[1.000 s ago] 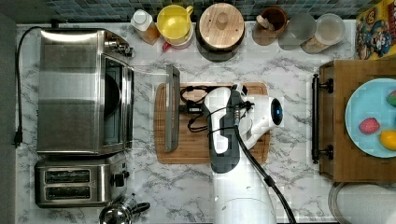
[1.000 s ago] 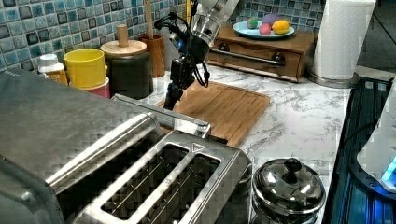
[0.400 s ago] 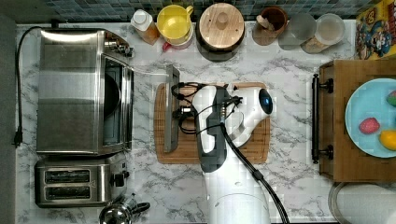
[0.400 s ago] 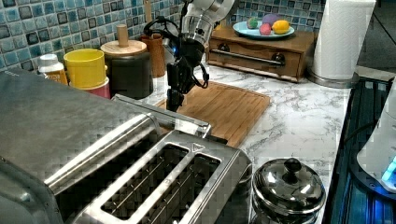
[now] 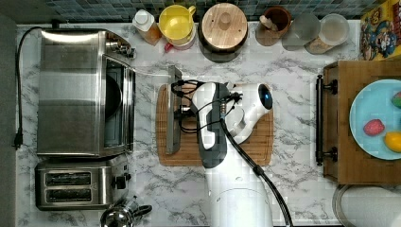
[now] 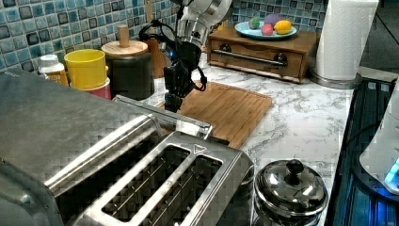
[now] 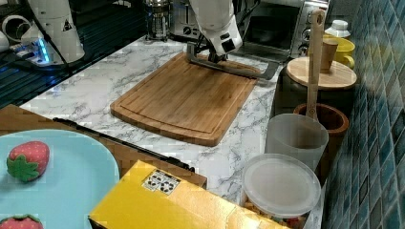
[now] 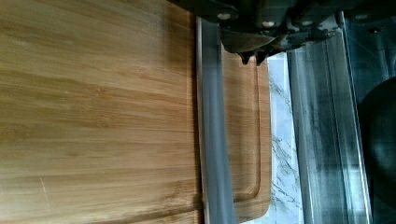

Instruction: Close the oven.

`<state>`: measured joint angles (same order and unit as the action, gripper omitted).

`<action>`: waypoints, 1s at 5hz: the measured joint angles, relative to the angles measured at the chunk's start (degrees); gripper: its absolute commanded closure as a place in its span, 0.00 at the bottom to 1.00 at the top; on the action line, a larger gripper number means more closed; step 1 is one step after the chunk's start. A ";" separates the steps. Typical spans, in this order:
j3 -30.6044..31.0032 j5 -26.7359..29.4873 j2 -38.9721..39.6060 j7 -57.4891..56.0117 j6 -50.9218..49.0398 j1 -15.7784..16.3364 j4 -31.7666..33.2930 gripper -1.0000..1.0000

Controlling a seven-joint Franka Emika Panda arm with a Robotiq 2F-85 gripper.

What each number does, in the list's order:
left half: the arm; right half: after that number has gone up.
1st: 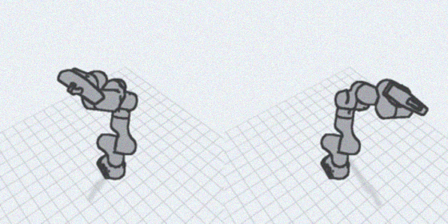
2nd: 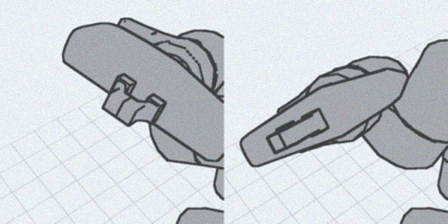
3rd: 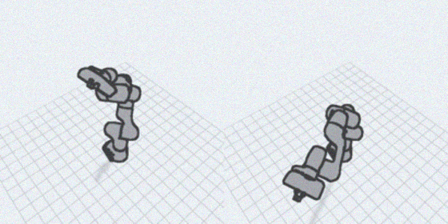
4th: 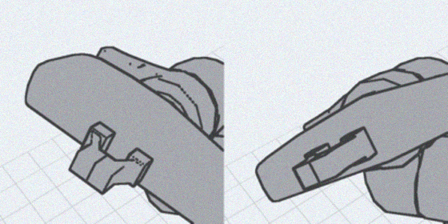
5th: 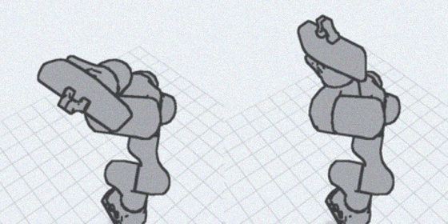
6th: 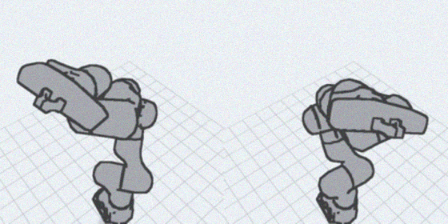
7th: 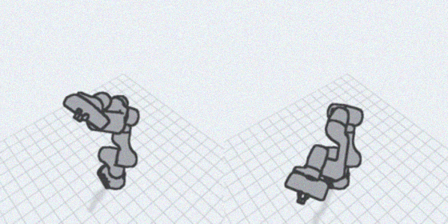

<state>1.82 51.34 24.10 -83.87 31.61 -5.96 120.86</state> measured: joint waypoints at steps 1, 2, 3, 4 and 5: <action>0.60 0.45 0.06 0.17 -0.06 -0.77 0.22 1.00; 1.12 1.12 -0.17 0.22 0.50 -1.20 0.67 1.00; 1.19 1.18 -2.13 5.54 2.24 -0.67 2.57 1.00; 1.83 0.98 -5.64 12.87 2.35 -0.08 3.58 1.00; 3.10 0.36 -9.69 14.44 0.81 0.71 3.58 1.00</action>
<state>4.92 51.70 14.41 -69.44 32.42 -5.25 124.44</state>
